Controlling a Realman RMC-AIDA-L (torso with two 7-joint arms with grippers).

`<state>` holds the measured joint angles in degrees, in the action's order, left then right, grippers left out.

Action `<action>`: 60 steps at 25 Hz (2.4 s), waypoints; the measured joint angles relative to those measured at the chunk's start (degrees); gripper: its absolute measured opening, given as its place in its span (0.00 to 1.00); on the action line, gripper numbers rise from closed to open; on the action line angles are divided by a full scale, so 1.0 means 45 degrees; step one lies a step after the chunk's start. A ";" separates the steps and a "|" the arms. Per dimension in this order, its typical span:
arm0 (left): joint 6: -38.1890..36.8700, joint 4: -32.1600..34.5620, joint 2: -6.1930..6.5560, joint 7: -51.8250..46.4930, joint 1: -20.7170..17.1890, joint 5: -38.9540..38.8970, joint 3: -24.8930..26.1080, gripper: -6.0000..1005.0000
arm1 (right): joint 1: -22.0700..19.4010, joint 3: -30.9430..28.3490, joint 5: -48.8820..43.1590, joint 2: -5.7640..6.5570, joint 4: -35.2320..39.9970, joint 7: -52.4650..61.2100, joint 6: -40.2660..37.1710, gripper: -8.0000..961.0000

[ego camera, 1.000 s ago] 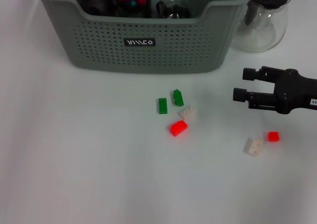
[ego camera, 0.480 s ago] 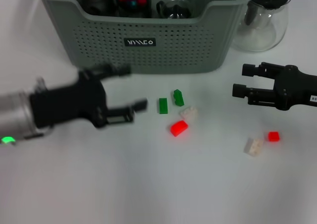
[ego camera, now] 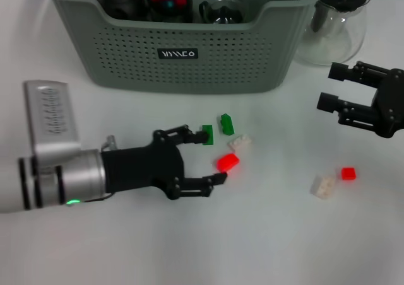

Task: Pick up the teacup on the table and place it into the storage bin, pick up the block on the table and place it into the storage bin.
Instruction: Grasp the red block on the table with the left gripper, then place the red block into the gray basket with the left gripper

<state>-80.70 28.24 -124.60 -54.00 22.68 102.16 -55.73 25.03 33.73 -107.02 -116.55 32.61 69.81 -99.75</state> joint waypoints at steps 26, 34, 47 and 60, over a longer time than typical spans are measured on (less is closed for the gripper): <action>0.3097 -0.3852 -0.0044 0.2645 0.1675 -0.1578 -0.0624 0.55 | -0.0053 -0.0002 -0.0007 0.0044 0.0000 0.0138 0.0135 0.78; 0.3388 -0.4033 -0.0044 0.2651 0.1932 -0.1646 -0.0622 0.49 | -0.0122 0.0024 -0.0006 0.0020 0.0000 0.0132 0.0148 0.78; 0.3729 -0.4434 -0.0044 0.2681 0.2219 -0.1936 -0.0581 0.32 | -0.0236 -0.0024 -0.0027 0.0045 0.0000 0.0132 0.0157 0.78; 0.1219 -0.2769 0.0445 -0.0583 0.1518 -0.1502 -0.0554 0.19 | -0.0305 -0.0016 -0.0028 0.0113 -0.0001 0.0131 0.0139 0.78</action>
<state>-75.21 15.78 -122.60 -56.62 29.51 95.40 -58.22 23.65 33.65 -107.14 -116.04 32.60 70.40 -99.12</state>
